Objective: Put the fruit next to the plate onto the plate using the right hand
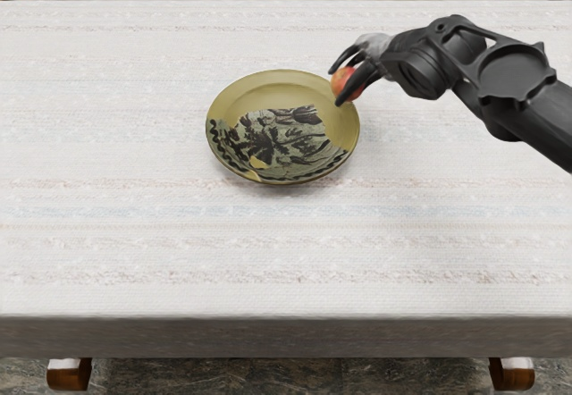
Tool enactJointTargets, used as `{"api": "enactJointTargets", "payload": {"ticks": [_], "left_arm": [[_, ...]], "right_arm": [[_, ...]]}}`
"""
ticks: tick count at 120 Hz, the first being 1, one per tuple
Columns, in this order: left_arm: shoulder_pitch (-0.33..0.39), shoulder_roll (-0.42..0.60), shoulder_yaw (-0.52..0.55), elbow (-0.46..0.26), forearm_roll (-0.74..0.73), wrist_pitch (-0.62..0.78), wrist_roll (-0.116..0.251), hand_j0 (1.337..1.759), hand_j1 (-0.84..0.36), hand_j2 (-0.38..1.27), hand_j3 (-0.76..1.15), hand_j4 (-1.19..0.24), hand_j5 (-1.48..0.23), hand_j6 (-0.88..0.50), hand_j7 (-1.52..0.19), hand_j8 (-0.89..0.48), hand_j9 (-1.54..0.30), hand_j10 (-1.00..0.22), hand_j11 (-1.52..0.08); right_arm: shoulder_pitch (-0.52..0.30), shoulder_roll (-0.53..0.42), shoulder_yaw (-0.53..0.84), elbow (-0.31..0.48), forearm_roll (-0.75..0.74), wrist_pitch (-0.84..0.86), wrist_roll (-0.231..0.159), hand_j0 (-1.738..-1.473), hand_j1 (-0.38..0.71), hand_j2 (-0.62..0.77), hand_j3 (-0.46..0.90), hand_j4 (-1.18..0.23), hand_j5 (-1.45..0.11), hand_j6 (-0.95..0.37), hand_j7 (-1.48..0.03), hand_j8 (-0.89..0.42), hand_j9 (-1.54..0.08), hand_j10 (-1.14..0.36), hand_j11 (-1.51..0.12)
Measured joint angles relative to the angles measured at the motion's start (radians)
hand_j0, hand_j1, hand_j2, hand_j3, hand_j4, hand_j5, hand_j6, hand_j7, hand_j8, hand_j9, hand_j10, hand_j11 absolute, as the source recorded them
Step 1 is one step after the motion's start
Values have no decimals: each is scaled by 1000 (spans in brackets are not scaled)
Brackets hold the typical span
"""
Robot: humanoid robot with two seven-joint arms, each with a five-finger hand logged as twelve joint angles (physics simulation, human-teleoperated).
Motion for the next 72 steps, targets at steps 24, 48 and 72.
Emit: {"api": "enactJointTargets", "payload": {"ticks": [24, 48, 72], "left_arm": [[0, 0, 0, 0, 0, 0, 0, 1658, 337, 2, 0, -10, -13, -10, -13, -10, -13, -10, -13], [0, 0, 0, 0, 0, 0, 0, 1658, 337, 2, 0, -10, -13, -10, -13, -10, -13, -10, -13], [0, 0, 0, 0, 0, 0, 0, 1658, 337, 2, 0, -10, -13, -10, -13, -10, -13, -10, -13]], "right_arm": [[-14, 75, 7, 33, 2, 4, 0, -1647, 362, 336, 0, -739, -1144, -349, -1036, -274, -1056, -546, -1070], [-48, 115, 6, 114, 1, 3, 0, -1650, 219, 221, 0, -602, -951, -347, -851, -253, -872, -515, -883], [-78, 52, 43, 197, 28, 14, 0, -1655, -136, 83, 0, -226, -358, -131, -320, -95, -328, -187, -332]]}}
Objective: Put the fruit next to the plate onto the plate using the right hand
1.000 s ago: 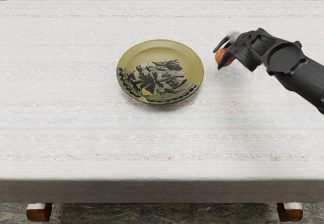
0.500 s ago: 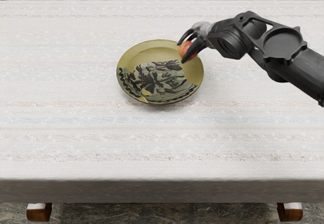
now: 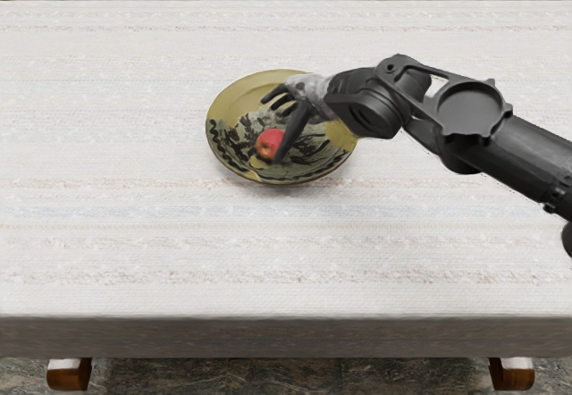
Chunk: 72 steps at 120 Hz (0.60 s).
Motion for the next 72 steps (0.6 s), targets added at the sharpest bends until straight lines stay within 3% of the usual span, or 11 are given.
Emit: {"api": "enactJointTargets", "payload": {"ticks": [13, 24, 47, 72], "left_arm": [[0, 0, 0, 0, 0, 0, 0, 1658, 337, 2, 0, -10, -13, -10, -13, -10, -13, -10, -13], [0, 0, 0, 0, 0, 0, 0, 1658, 337, 2, 0, -10, -13, -10, -13, -10, -13, -10, -13], [0, 0, 0, 0, 0, 0, 0, 1658, 337, 2, 0, -10, -13, -10, -13, -10, -13, -10, -13], [0, 0, 0, 0, 0, 0, 0, 1658, 337, 2, 0, -10, -13, -10, -13, -10, -13, -10, -13]], "right_arm": [[-90, -139, 158, 131, 39, 166, 0, -1656, -224, 49, 0, -133, -211, -78, -188, -57, -193, -110, -195], [-202, -229, 352, 189, 52, 372, 0, -1657, -269, 32, 0, -85, -135, -50, -120, -37, -123, -70, -124], [-455, -360, 732, 223, 194, 521, 0, -1658, -318, 13, 0, -33, -53, -19, -47, -14, -48, -27, -49], [-756, -416, 889, 228, 384, 546, 0, -1658, -338, 5, 0, -12, -19, -6, -17, -5, -17, -9, -18]]}}
